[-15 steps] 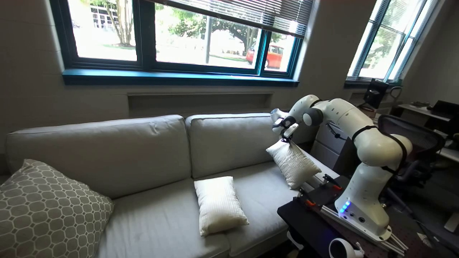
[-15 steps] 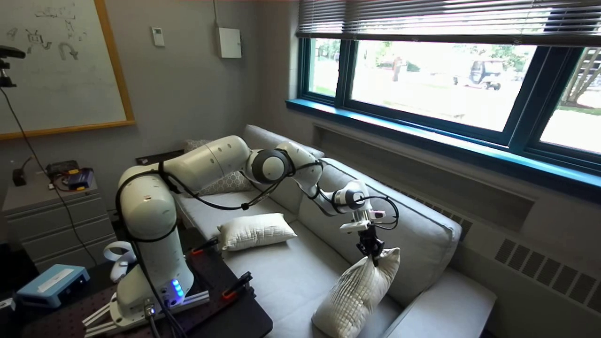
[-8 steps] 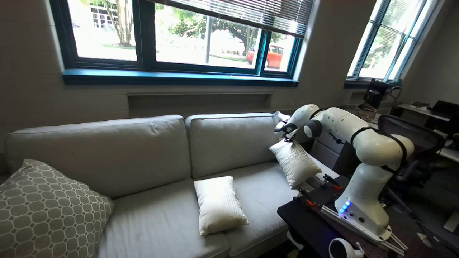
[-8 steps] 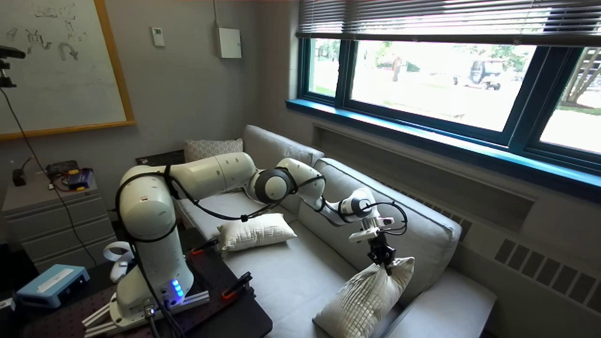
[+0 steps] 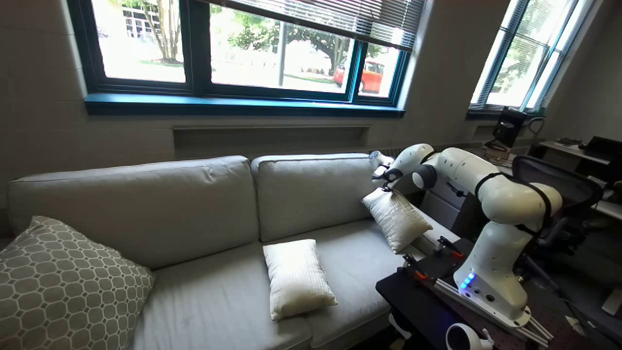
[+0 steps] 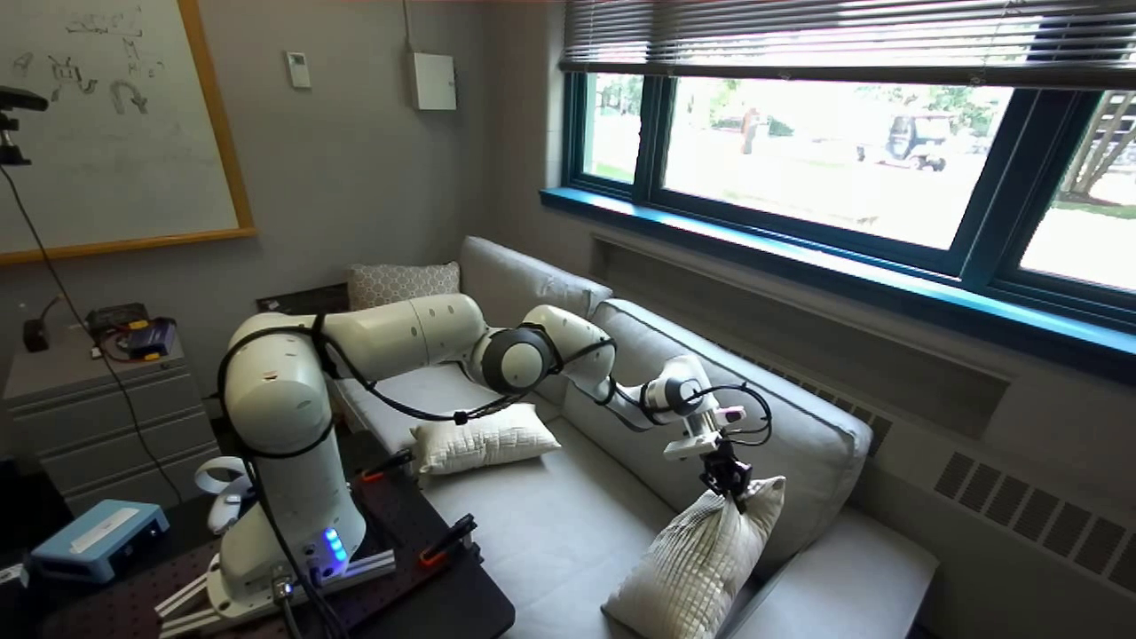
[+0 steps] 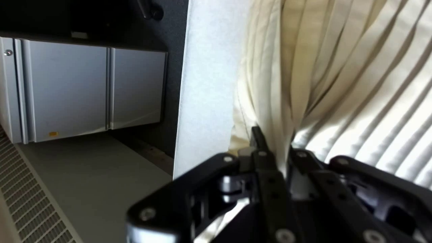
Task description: Arrange the cushions, one in front of the other, against the armrest
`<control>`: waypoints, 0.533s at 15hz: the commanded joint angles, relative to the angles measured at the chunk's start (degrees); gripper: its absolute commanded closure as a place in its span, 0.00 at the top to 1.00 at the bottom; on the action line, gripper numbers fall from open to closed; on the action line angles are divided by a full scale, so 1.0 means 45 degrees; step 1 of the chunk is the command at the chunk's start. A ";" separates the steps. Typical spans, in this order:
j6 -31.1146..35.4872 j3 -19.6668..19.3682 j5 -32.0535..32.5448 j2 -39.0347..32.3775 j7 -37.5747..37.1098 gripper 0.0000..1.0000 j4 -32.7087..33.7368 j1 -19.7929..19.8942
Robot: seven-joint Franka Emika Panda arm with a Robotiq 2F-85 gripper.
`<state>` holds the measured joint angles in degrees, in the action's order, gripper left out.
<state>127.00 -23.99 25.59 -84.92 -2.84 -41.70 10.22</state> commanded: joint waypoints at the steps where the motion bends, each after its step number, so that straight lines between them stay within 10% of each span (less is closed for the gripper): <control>1: 0.0252 0.0168 0.0519 -0.0002 -0.0047 0.07 -0.0089 -0.0145; 6: 0.0336 0.0127 0.1016 -0.0023 -0.0030 0.07 -0.0820 -0.0402; 8: 0.0277 0.0170 0.0998 -0.0036 0.0062 0.34 -0.0840 -0.0374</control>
<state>128.34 -23.38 28.75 -85.08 -2.83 -45.01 8.51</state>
